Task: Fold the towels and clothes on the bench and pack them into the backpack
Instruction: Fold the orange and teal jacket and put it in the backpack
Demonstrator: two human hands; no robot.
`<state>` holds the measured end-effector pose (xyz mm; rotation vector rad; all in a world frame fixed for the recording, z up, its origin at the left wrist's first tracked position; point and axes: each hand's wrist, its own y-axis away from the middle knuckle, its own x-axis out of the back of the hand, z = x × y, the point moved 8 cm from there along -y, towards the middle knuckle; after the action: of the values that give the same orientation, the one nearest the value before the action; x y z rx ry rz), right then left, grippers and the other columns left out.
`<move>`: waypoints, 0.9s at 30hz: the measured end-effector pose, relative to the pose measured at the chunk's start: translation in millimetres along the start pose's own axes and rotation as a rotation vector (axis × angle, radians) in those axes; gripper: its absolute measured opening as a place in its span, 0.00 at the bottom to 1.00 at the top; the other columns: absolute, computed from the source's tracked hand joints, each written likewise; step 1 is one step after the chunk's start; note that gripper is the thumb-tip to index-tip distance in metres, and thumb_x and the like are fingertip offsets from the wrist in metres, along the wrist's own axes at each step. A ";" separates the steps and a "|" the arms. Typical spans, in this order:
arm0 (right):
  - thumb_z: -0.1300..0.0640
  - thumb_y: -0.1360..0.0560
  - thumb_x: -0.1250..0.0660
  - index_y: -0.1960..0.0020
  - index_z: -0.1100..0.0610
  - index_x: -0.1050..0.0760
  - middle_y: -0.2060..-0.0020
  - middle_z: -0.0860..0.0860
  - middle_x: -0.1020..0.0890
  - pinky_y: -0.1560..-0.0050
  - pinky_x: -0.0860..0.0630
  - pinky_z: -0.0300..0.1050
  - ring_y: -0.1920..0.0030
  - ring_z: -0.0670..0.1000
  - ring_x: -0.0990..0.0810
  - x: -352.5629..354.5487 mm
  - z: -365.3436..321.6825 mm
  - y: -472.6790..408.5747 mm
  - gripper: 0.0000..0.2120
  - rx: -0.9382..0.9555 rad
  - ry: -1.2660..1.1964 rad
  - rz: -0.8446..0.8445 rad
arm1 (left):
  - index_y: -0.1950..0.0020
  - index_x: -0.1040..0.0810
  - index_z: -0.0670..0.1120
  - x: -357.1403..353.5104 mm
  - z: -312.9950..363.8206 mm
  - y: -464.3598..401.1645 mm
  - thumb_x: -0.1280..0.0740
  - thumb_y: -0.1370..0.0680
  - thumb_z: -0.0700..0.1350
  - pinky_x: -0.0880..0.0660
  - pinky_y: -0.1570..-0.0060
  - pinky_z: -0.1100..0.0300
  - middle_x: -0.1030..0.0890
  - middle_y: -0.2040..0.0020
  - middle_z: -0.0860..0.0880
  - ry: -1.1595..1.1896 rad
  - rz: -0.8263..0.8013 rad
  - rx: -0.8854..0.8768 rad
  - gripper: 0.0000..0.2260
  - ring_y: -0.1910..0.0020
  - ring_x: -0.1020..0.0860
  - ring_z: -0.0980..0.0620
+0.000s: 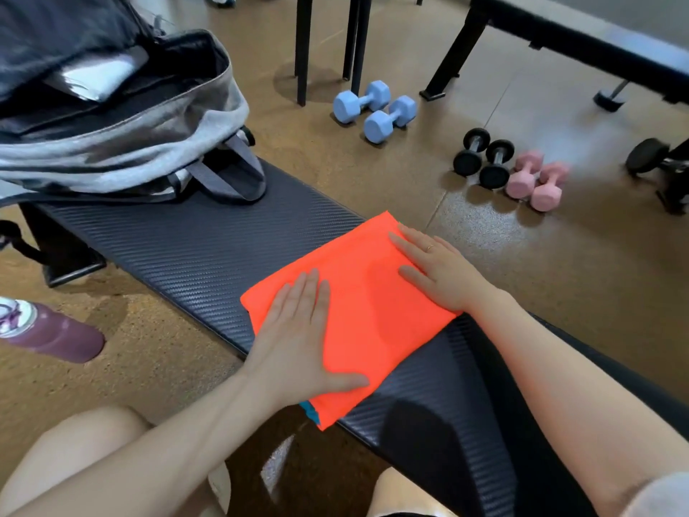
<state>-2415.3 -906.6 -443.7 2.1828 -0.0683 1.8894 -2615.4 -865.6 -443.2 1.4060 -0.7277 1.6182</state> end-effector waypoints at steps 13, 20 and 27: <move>0.40 0.26 0.41 0.32 0.56 0.31 0.33 0.54 0.28 0.32 0.37 0.49 0.33 0.53 0.30 0.8 -1.7 89.9 0.29 0.175 -0.018 0.180 | 0.39 0.28 0.42 -1.2 36.5 40.8 0.38 0.38 0.61 0.27 0.42 0.51 0.24 0.41 0.41 0.086 0.108 -0.136 0.33 0.42 0.23 0.42; 0.50 0.33 0.40 0.34 0.55 0.28 0.33 0.53 0.27 0.36 0.36 0.51 0.35 0.55 0.29 2.9 9.2 70.4 0.28 0.022 -0.069 0.235 | 0.38 0.28 0.46 -3.5 10.0 44.4 0.35 0.38 0.48 0.43 0.33 0.66 0.26 0.35 0.45 0.404 0.184 -0.085 0.28 0.33 0.33 0.53; 0.62 0.32 0.33 0.48 0.60 0.20 0.48 0.51 0.18 0.39 0.32 0.40 0.43 0.50 0.22 33.9 17.6 65.9 0.13 -0.113 -0.454 0.476 | 0.45 0.21 0.45 43.9 -14.8 35.2 0.41 0.37 0.54 0.34 0.50 0.70 0.20 0.52 0.53 0.655 0.490 0.132 0.25 0.53 0.24 0.59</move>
<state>-2406.2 -969.8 -402.2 2.6337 -0.8191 1.4864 -2653.7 -859.7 -399.8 0.7110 -0.5963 2.3752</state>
